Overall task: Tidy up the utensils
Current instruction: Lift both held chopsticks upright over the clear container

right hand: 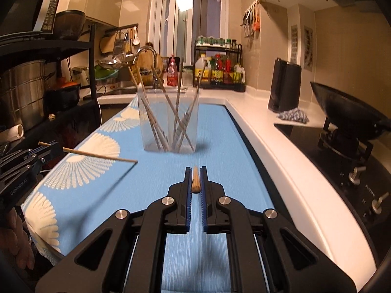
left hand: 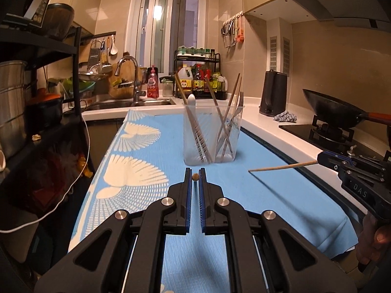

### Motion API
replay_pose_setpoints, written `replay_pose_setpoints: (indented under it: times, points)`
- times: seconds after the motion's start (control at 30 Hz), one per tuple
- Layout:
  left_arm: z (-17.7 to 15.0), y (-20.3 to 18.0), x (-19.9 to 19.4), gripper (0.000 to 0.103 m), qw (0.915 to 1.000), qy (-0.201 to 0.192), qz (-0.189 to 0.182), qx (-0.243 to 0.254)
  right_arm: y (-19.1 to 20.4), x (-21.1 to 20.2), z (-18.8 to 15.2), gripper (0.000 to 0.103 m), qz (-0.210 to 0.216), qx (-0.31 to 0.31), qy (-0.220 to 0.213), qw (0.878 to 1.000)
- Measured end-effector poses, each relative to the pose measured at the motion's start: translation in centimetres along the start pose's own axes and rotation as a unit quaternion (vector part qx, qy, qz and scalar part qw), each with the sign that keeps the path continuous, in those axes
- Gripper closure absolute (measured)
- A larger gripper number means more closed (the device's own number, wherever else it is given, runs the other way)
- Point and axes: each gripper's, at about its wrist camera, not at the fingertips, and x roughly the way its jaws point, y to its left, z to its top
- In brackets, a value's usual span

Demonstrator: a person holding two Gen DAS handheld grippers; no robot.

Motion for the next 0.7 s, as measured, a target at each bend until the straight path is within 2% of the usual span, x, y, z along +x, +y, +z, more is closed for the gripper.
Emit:
replay_pose_setpoints:
  times: [0.17, 0.33, 0.57, 0.7]
  points:
    - [1.8, 0.0, -0.1, 0.098, 1.0000, 0.001, -0.006, 0.003, -0.3, -0.5, 2.8, 0.096, 0.008, 0.000, -0.020, 1.000]
    - [4.0, 0.2, -0.1, 0.097, 0.9998, 0.009, -0.018, 0.006, -0.2, -0.3, 5.6, 0.096, 0.021, -0.003, -0.022, 1.000]
    - [8.2, 0.5, -0.4, 0.097, 0.9982, 0.005, -0.058, 0.012, -0.6, 0.0, 9.0, 0.096, 0.031, 0.001, -0.027, 0.999]
    - [10.4, 1.4, 0.7, 0.098, 0.9958, 0.026, -0.087, -0.009, -1.0, 0.3, 10.8, 0.096, 0.046, 0.012, -0.024, 0.999]
